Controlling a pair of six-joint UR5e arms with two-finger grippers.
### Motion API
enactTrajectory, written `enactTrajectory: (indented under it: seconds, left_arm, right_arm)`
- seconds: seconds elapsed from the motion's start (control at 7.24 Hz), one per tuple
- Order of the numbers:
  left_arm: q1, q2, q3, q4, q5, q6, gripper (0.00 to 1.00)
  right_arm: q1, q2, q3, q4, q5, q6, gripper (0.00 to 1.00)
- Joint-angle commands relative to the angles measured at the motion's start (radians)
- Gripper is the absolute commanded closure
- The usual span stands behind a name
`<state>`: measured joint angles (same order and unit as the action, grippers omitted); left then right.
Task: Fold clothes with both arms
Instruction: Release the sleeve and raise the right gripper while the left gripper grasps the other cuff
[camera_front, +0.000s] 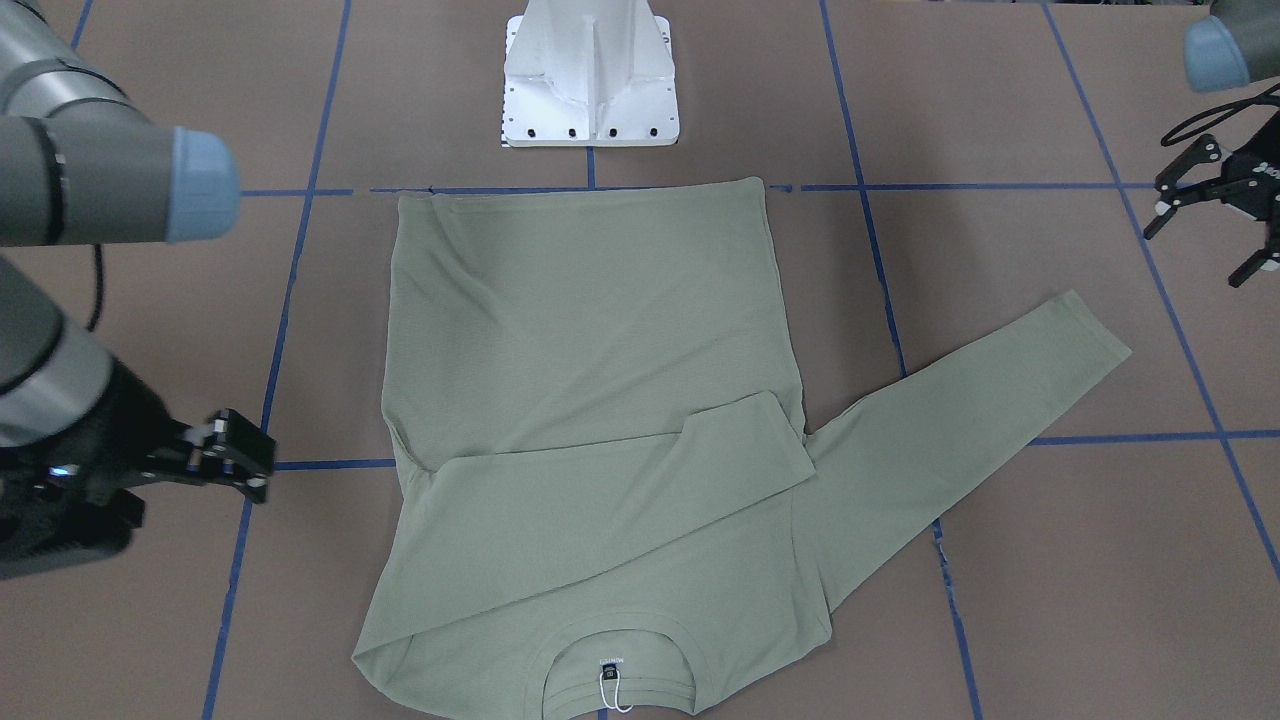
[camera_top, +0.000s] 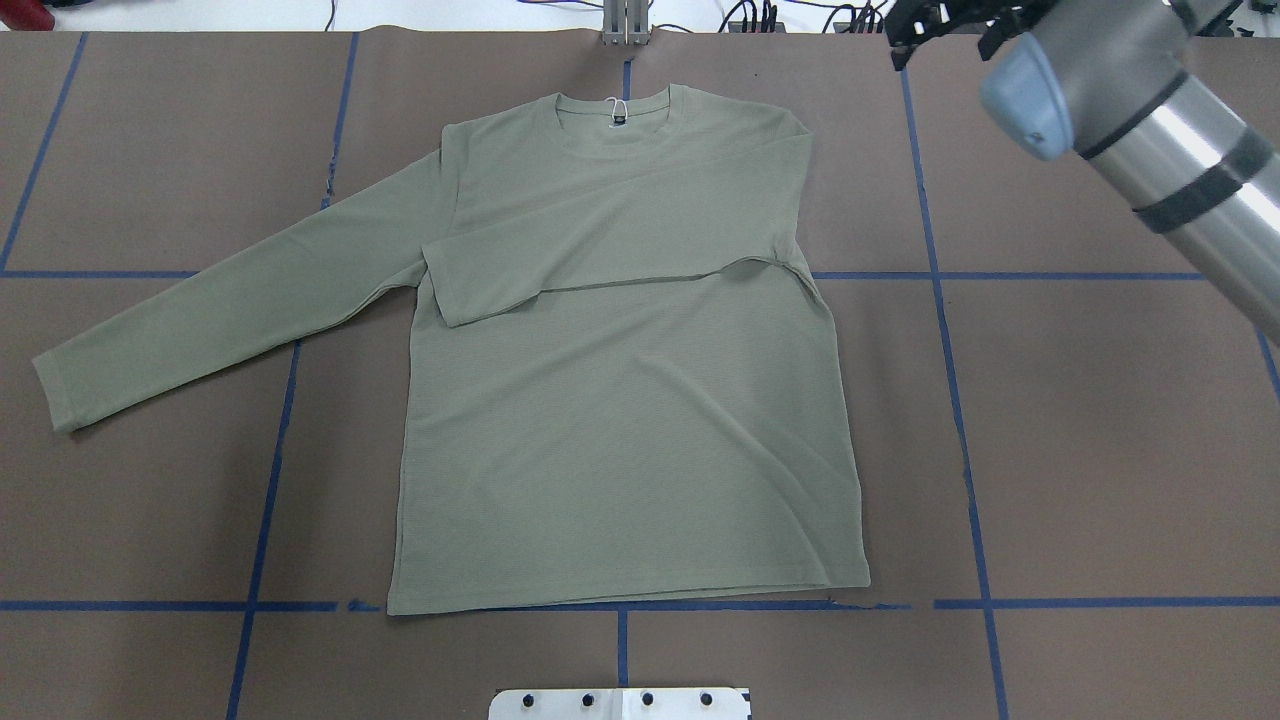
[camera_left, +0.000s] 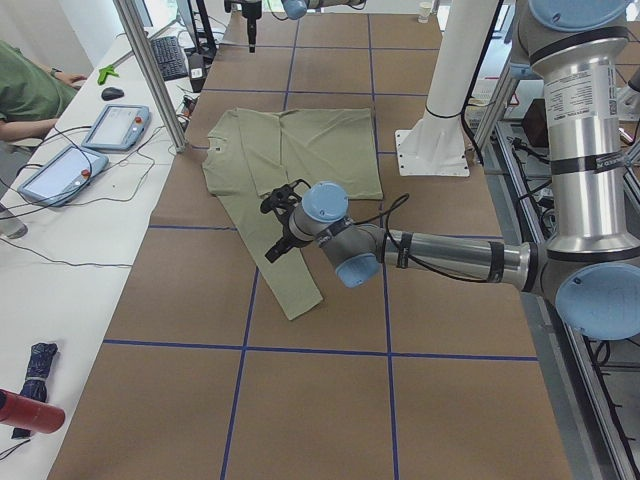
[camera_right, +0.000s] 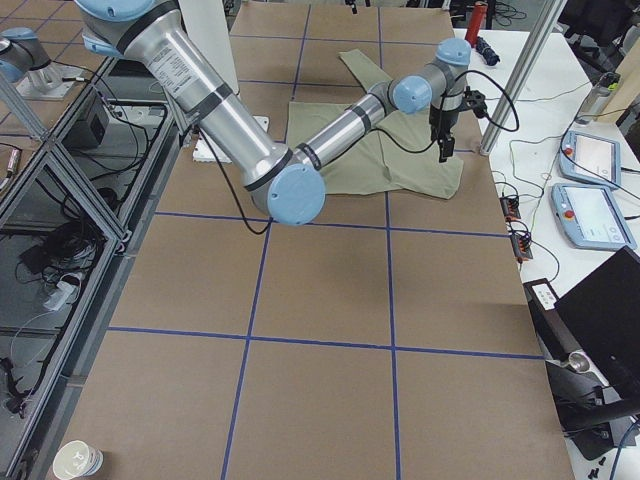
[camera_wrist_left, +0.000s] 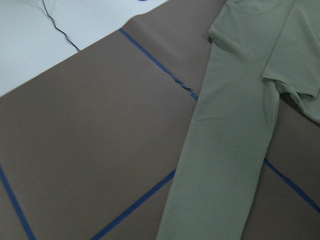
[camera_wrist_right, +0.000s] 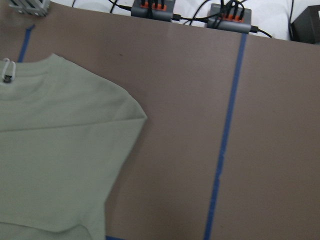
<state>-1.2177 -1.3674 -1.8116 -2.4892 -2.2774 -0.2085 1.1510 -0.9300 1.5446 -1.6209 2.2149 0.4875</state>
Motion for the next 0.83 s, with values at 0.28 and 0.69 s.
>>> enactTrajectory:
  seconds: [0.28,0.69]
  left_arm:
    - [0.314,0.05,0.081,-0.08,0.334,-0.18,0.0]
    - [0.392,0.051,0.161,-0.12,0.406,-0.178,0.0]
  right_arm:
    - [0.134,-0.427,0.265,0.012,0.026,-0.274,0.0]
    - [0.134,-0.437,0.278,0.012,0.026,-0.274,0.0]
